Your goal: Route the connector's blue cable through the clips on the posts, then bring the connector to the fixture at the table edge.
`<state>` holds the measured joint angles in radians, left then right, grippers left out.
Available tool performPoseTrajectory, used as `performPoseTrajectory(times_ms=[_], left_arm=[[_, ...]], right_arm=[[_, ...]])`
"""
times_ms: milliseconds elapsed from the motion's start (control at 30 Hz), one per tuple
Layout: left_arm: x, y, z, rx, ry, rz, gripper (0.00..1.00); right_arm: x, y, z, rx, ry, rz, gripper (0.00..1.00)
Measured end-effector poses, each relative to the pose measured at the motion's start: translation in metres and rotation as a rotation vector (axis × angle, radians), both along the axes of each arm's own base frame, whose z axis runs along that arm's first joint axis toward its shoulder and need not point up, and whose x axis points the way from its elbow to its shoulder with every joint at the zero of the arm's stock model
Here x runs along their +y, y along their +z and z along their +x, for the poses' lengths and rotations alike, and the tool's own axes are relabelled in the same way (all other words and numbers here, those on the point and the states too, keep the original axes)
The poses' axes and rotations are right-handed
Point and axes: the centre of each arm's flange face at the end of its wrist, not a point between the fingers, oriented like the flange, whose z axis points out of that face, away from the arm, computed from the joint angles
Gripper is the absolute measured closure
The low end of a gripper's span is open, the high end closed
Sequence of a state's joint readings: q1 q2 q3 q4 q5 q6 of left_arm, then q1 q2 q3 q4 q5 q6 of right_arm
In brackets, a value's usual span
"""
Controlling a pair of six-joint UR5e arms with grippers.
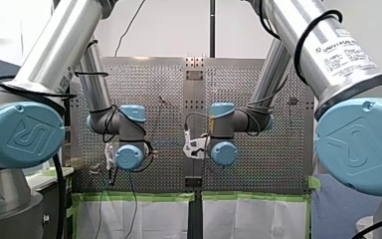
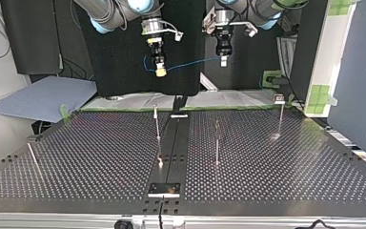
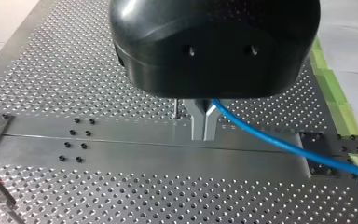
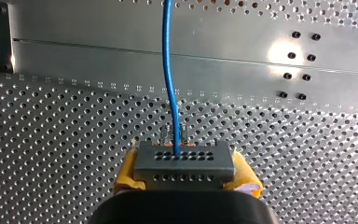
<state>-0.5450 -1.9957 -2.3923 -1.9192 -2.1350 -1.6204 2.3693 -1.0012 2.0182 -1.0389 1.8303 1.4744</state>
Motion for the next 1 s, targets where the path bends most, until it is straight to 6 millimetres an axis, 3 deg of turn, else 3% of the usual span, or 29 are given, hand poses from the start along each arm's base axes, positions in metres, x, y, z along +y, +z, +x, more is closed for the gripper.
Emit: performPoseTrajectory(times_ms=[633,1000], left_arm=[[0.000,-0.001,-0.001,0.007,-0.002,0.005,1.00],[0.000,-0.001,-0.001,0.007,-0.002,0.005,1.00]], right_arm=[[-0.002,-0.001,0.000,0.004,-0.005,0.000,1.00],[-0.030,-0.033,-0.024,0.085,-0.123,0.069,1.00]])
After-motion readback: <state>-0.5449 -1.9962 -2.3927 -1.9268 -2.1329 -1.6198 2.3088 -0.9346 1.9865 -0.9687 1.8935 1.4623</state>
